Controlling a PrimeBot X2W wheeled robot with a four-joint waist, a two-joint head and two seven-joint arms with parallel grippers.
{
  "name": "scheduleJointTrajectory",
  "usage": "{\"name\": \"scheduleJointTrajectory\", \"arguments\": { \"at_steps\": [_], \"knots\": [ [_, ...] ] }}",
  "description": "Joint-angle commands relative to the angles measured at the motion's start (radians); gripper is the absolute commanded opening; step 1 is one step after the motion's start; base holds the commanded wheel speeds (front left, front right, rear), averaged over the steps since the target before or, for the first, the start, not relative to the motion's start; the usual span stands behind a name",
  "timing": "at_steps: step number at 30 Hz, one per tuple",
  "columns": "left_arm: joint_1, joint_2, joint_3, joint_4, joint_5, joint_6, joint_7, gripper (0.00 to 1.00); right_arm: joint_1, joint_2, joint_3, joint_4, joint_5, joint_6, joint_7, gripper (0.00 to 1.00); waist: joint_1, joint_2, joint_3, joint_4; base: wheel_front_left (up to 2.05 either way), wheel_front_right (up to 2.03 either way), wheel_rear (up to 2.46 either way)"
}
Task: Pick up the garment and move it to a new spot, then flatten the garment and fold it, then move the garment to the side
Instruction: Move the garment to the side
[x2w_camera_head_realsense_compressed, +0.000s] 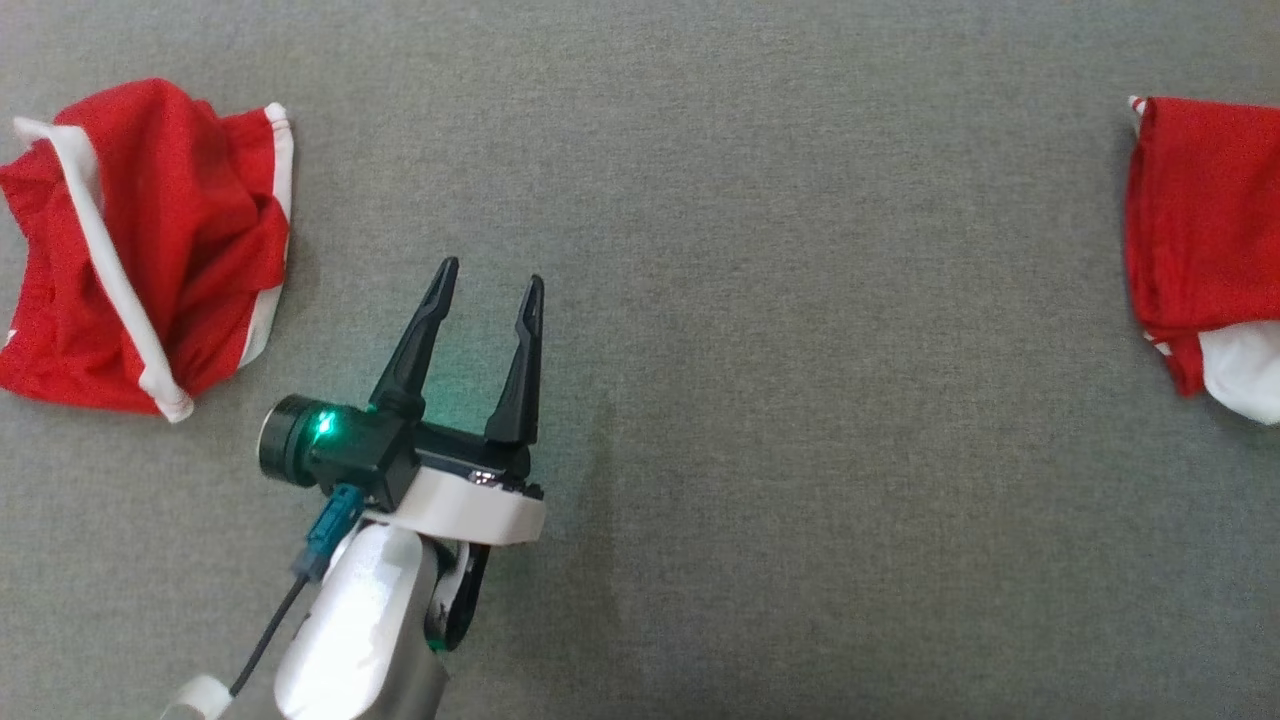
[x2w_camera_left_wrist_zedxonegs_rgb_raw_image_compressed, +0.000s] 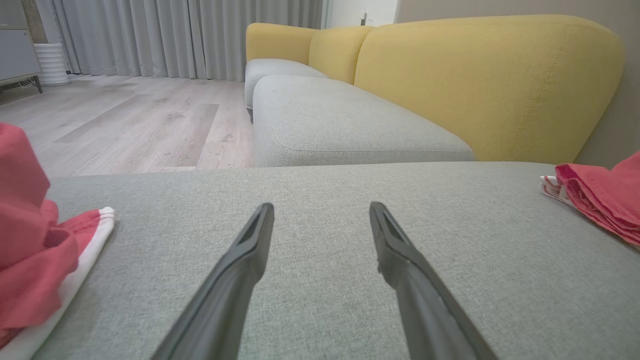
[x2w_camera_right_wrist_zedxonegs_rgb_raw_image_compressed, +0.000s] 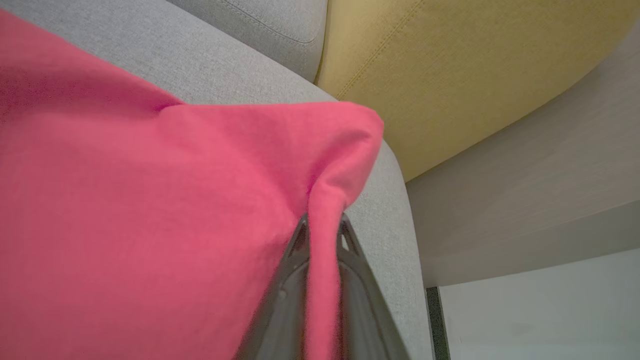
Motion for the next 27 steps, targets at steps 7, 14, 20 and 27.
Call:
{"name": "scheduleJointTrajectory", "arguments": {
  "at_steps": [7, 14, 20, 27],
  "knots": [
    [-0.028, 0.003, 0.022, -0.023, -0.005, 0.007, -0.008, 1.0, -0.026, 0.018, -0.06, -0.047, -0.028, -0.001, -0.011, 1.0, -0.0002, 0.0, -0.024, -0.002, 0.0, 0.0, 0.0],
    [-0.004, 0.003, 0.042, -0.014, -0.011, 0.011, -0.008, 1.0, -0.005, 0.14, -0.106, -0.134, -0.099, -0.001, -0.005, 1.0, -0.0002, 0.0, -0.122, -0.007, 0.0, 0.0, 0.0],
    [0.048, 0.003, 0.068, -0.009, -0.014, 0.015, -0.008, 1.0, 0.038, 0.293, -0.109, -0.293, -0.08, -0.001, 0.003, 1.0, -0.0002, 0.0, -0.214, -0.004, 0.0, 0.0, 0.0],
    [0.11, 0.008, 0.113, -0.012, -0.011, 0.009, -0.008, 1.0, 0.117, 0.491, -0.095, -0.501, -0.014, -0.001, -0.011, 1.0, -0.0002, 0.0, -0.29, 0.003, 0.0, 0.0, 0.0]
  ]
}}
